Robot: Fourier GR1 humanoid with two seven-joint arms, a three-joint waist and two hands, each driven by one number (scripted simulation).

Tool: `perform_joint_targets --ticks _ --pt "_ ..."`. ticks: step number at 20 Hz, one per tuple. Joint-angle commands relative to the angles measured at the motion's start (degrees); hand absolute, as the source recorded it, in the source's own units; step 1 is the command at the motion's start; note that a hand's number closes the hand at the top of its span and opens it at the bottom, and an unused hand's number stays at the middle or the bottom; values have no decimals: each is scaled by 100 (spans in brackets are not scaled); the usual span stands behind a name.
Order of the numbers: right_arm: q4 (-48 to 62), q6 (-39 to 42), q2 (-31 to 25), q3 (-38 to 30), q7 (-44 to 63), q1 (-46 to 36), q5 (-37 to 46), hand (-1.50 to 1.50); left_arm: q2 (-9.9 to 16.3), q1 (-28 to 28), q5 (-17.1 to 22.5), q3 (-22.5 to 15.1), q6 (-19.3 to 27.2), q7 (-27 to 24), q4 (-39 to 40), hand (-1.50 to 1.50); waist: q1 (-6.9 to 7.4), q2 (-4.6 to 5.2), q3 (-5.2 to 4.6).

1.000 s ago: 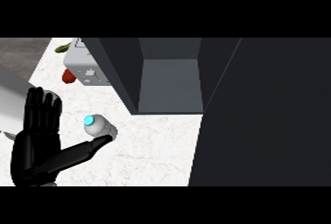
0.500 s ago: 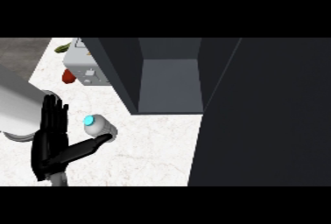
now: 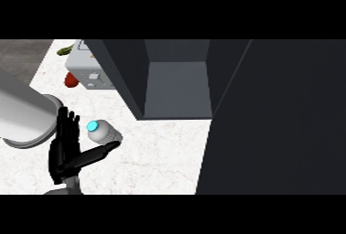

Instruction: Pick up the bottled water, place it into the cabinet and close the cabinet

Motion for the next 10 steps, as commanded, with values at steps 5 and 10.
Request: perform_joint_targets --ticks 5,10 --pt "-843 -143 -142 298 496 -30 687 -150 -98 -267 117 248 -174 -1292 1649 -150 3 3 -2" --pt "-1041 -194 -272 189 583 -1 468 -150 -97 -368 358 388 -375 -1622 2152 -150 4 1 2"
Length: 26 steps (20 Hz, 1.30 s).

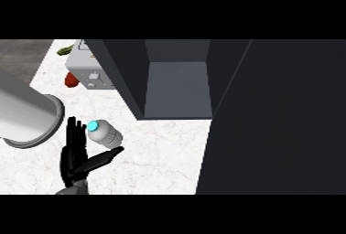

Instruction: Pick up the bottled water, place it into the cabinet and close the cabinet

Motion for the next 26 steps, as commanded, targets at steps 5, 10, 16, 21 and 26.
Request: perform_joint_targets --ticks 5,10,16,21,26 --pt "-858 -180 -113 248 346 197 635 -150 277 -555 253 466 -642 -972 1579 -150 -20 5 -1" --pt "-882 -240 -149 434 317 332 796 -150 314 -593 394 550 -1039 -1370 1977 -150 -5 -2 1" --pt "-632 -263 -198 -55 166 50 488 -150 160 -1182 499 683 -880 -1601 2462 -150 10 7 5" --pt "-973 -507 -316 283 329 164 755 -150 126 -1309 562 790 -1183 -2023 3100 -150 -46 3 -2" --pt "-957 -209 -755 4 -644 1150 130 -150 109 -1684 775 895 -1526 -1958 3406 150 -56 7 10"
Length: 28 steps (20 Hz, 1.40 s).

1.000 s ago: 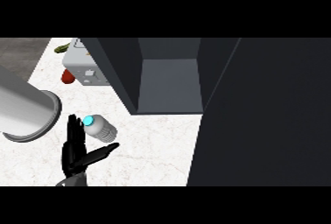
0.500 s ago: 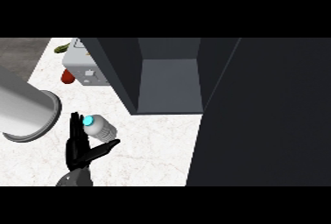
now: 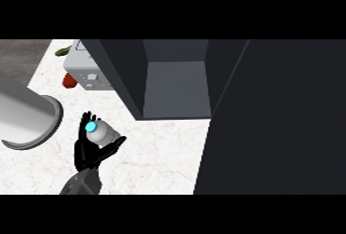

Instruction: Pick up the bottled water, place it into the cabinet and close the cabinet

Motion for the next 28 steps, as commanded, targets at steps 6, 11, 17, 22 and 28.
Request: perform_joint_targets --ticks 6,11,17,22,28 --pt "-738 424 -416 -1050 -225 366 -646 -150 -92 -591 -11 -40 -566 -420 824 150 -2 29 4" --pt "-637 324 -217 -533 -378 753 -206 -150 -20 -616 -456 -195 262 -1261 971 150 -26 17 2" --pt "-718 544 -338 -1232 -417 802 -592 -150 103 -997 -677 -528 -265 -885 997 150 8 10 5" --pt "-829 559 -373 -1348 -300 898 -557 -150 -141 -986 -1154 -1189 -1094 -888 974 150 -17 -11 1" --pt "-493 1020 -385 -2383 -994 1211 -1406 -150 -242 -1389 -679 -1368 -1492 -425 729 150 -24 -21 17"
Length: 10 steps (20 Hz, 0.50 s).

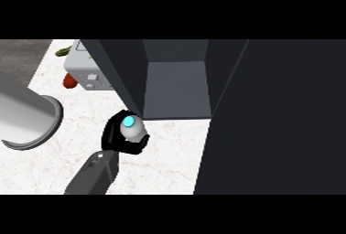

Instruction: Pick up the bottled water, place it into the cabinet and close the cabinet

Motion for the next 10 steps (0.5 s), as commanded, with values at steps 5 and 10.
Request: perform_joint_targets --ticks 5,10 --pt "-535 572 -25 -993 -156 640 -1296 -150 -110 -292 733 -721 -59 398 -362 150 -134 -44 3" --pt "-235 670 170 -1023 -252 480 -1245 -150 -105 -675 1269 -1015 227 863 -538 150 -215 -49 0"
